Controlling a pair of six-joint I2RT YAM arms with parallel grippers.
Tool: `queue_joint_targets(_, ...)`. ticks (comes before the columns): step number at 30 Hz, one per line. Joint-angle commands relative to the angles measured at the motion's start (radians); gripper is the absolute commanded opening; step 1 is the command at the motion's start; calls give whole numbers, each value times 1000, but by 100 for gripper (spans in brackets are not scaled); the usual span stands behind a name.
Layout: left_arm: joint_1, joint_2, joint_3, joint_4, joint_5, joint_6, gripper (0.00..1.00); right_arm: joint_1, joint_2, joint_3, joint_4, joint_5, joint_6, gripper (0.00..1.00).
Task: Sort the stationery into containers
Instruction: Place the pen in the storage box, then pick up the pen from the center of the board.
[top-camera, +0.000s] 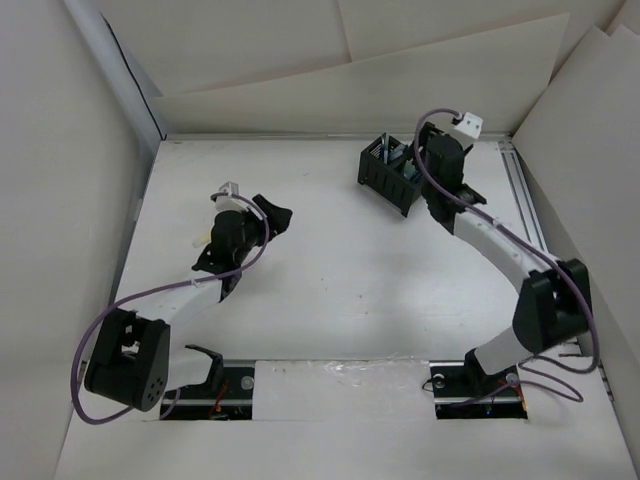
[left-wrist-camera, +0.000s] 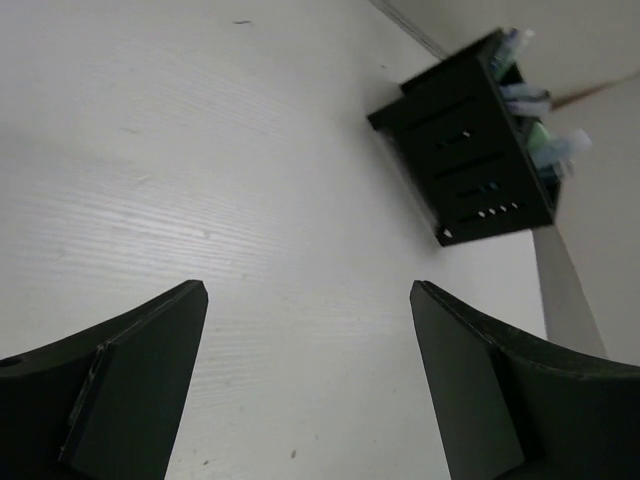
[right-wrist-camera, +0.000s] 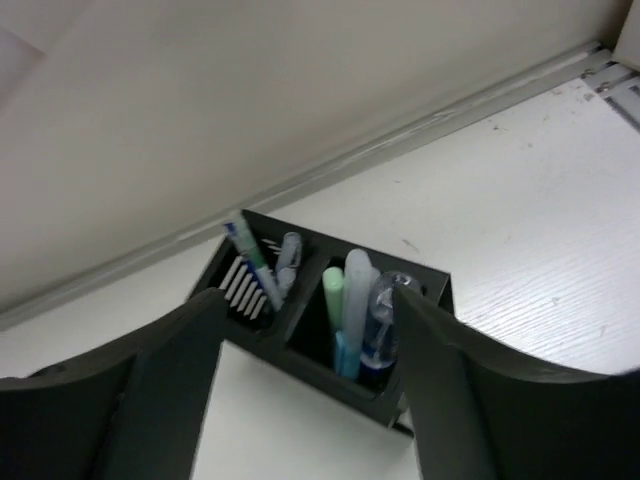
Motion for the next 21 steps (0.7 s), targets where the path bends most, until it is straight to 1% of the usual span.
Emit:
queue_joint_targets(1, 9, -32, 39, -169, -256, -83, 78, 46, -120, -104, -14, -102, 111, 70)
queue_joint_targets(2, 9, -32, 50, -226, -284, -104, 77, 56, -166, -168, -14, -128, 134, 56)
queue_joint_targets(3, 9, -41, 50, -251, -309, -152, 74, 65, -188, -201, -14, -153, 173, 20)
queue_joint_targets(4, 9, -42, 62, -301, -347, -175, 72, 95, -209, -230, -14, -167, 190, 3)
queue_joint_targets(5, 9, -42, 77, -327, -365, -196, 71, 114, -228, -283, -14, -178, 191, 0)
queue_joint_targets(8, 9, -42, 114, -415, -453, -281, 70, 180, -292, -342, -14, -200, 200, 0)
queue_joint_targets(9, 9, -32, 154, -500, -480, -310, 70, 191, -321, -377, -14, -201, 188, 0)
queue_joint_targets(10, 9, -11, 178, -544, -506, -334, 70, 191, -337, -393, -14, -216, 187, 0)
queue_joint_targets(11, 9, 4, 203, -629, -551, -377, 73, 200, -352, -403, -14, -242, 187, 0)
queue_joint_targets(12, 23, 21, 258, -674, -562, -399, 73, 200, -367, -413, -14, -257, 187, 0)
queue_joint_targets(13, 35, 61, 286, -712, -562, -414, 73, 200, -395, -425, -23, -267, 187, 0)
queue_joint_targets(14, 72, 82, 312, -748, -553, -428, 73, 200, -406, -425, -23, -267, 178, 0)
queue_joint_targets(15, 95, 104, 338, -810, -538, -439, 72, 191, -406, -425, -23, -276, 166, 0)
queue_joint_targets(17, 161, 159, 405, -864, -522, -448, 68, 177, -415, -413, -50, -287, 155, 0)
queue_joint_targets(19, 199, 182, 429, -898, -487, -457, 65, 147, -415, -413, -51, -331, 146, 0)
queue_joint_targets(21, 250, 192, 413, -889, -461, -483, 64, 122, -415, -413, -51, -369, 146, 2)
